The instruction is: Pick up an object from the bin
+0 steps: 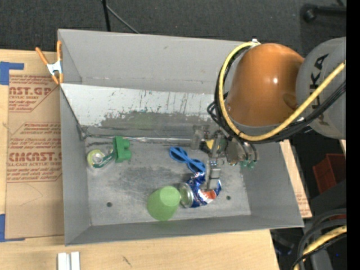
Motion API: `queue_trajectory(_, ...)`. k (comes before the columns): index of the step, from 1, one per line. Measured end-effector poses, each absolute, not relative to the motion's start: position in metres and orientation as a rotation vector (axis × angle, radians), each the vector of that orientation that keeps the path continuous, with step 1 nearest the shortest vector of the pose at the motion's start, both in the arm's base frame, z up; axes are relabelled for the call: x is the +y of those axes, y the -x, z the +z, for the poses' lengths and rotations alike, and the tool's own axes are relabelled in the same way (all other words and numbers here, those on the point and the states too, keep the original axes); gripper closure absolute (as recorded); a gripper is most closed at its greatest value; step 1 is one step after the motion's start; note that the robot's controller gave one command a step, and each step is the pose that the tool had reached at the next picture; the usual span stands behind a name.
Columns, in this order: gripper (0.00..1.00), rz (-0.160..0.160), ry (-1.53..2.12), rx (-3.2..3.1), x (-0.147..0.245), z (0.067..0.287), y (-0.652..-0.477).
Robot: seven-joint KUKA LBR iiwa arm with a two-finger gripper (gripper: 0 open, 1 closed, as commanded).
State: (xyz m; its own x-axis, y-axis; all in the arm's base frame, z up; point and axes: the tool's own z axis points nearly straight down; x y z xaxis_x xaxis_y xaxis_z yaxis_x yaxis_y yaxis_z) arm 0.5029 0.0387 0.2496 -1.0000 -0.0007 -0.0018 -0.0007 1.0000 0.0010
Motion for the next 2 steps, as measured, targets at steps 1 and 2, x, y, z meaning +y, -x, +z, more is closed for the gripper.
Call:
queue_trajectory(1,0.0,0.001,-0.343,3.125,-0.0169,0.0674,-0.5452)
queue_trajectory(2,0.0,0.003,-0.341,3.12,-0.0161,0.0693,-0.5468)
